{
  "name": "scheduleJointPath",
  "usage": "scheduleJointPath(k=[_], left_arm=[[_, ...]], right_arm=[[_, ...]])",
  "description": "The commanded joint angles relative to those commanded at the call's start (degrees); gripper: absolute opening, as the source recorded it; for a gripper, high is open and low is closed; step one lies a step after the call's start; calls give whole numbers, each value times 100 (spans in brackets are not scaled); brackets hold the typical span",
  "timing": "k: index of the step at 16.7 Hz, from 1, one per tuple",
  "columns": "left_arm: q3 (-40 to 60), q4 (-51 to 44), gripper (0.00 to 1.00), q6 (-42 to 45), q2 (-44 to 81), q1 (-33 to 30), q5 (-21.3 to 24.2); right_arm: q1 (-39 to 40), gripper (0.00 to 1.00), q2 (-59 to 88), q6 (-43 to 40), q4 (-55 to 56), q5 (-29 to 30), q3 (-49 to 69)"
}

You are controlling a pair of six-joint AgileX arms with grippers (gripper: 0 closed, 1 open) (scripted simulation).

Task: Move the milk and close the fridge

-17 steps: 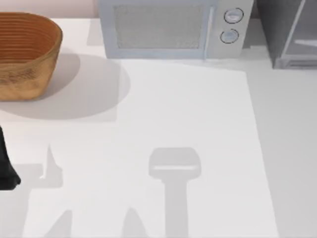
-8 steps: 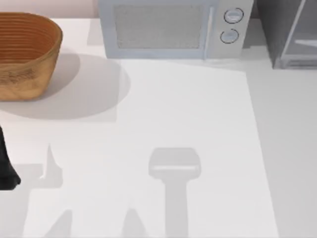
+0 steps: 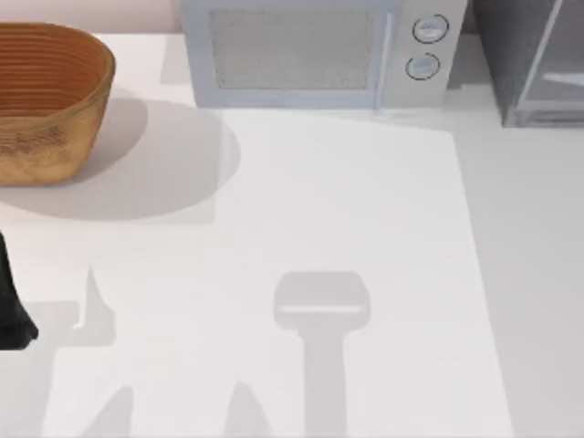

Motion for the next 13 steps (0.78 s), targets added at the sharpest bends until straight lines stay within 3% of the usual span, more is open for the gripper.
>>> scheduleJointPath(k=[4,7,10,13], left_arm=[[0,0,100,0,0,0,0],[0,0,100,0,0,0,0],[0,0,100,0,0,0,0],[0,0,100,0,0,0,0]], right_arm=[[1081,100,98,2220,1589,57,-72],[2054,100,122,3370,2649,104,-132],[2546,100,122,4060,3293,378,-155],[2617,100,106,4238,3447,538,-171]])
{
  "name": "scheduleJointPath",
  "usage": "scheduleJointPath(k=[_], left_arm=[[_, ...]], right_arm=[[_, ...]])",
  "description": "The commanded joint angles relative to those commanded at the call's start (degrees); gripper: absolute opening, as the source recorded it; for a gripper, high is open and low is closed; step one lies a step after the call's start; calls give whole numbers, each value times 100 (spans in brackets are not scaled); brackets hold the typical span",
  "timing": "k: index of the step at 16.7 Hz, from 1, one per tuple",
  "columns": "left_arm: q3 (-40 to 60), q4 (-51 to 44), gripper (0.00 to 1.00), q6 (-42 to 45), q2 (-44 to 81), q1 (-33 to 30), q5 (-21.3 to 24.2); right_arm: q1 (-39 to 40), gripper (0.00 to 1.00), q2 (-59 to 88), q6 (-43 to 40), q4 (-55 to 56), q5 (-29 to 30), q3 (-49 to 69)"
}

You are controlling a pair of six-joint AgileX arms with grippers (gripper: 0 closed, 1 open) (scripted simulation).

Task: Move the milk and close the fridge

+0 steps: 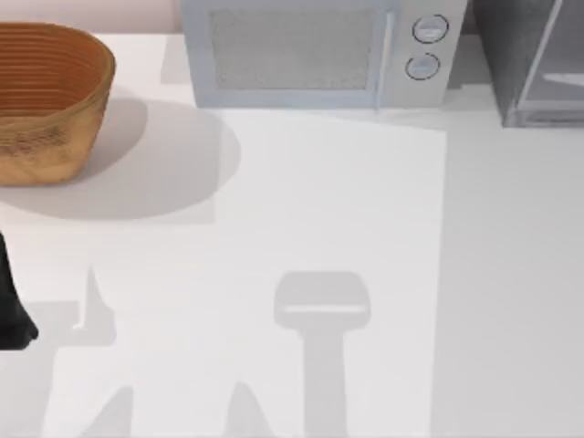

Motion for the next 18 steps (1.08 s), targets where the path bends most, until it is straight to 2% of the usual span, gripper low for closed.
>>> scheduleJointPath(k=[6,13,18], left_arm=[[0,0,100,0,0,0,0],[0,0,100,0,0,0,0],[0,0,100,0,0,0,0]], right_arm=[[91,100,-61,143,102,101,-183],[1719,100,-414,1204,698,1513,-683],[2860,100,-640,1956,1087,2216,-1071]])
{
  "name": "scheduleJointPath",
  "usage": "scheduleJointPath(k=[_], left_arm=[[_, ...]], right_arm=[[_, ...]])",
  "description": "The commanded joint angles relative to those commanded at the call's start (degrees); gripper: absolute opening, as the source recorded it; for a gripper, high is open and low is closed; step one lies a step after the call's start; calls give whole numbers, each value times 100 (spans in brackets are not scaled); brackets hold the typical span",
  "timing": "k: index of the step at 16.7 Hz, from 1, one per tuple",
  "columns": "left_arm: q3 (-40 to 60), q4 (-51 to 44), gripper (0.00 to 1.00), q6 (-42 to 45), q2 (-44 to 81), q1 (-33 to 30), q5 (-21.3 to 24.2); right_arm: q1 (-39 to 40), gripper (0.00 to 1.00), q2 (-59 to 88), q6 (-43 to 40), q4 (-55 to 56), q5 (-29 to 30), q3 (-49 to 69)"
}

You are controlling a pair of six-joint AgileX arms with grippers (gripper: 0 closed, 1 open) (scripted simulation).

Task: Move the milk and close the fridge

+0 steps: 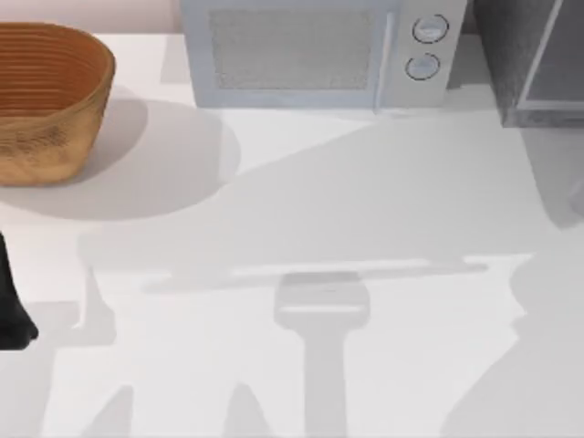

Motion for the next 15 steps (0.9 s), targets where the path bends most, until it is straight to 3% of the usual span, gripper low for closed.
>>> scheduleJointPath(k=[8,15], left_arm=[[0,0,100,0,0,0,0],[0,0,100,0,0,0,0]], right_arm=[[2086,100,-520,1397,773,1774,-575],[2255,100,-591,1600,892,1974,-741]])
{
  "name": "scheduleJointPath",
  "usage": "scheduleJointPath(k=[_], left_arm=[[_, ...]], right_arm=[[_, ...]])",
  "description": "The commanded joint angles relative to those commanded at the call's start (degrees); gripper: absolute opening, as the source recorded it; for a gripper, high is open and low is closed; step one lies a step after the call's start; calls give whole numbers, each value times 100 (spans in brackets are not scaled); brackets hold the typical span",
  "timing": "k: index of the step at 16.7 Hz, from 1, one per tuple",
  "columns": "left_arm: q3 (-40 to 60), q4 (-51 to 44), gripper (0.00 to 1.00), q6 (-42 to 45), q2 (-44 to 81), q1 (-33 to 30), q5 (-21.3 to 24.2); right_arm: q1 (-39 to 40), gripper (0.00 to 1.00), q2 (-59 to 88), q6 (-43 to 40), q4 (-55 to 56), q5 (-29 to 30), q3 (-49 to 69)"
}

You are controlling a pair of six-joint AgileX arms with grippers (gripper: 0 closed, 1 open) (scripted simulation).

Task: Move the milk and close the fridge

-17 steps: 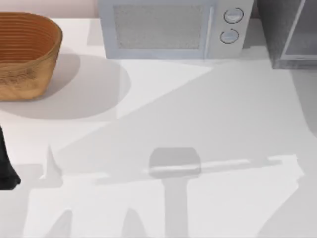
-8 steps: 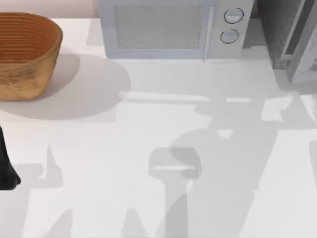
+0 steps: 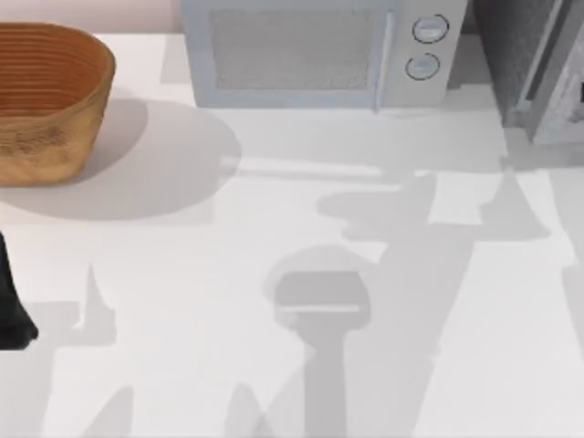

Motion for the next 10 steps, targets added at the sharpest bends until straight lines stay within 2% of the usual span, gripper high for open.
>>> scheduleJointPath(k=[4,10], left_arm=[[0,0,100,0,0,0,0],[0,0,100,0,0,0,0]], right_arm=[[8,100,407,2,-90,-4,423],[3,100,1718,12,-423,28,2101]])
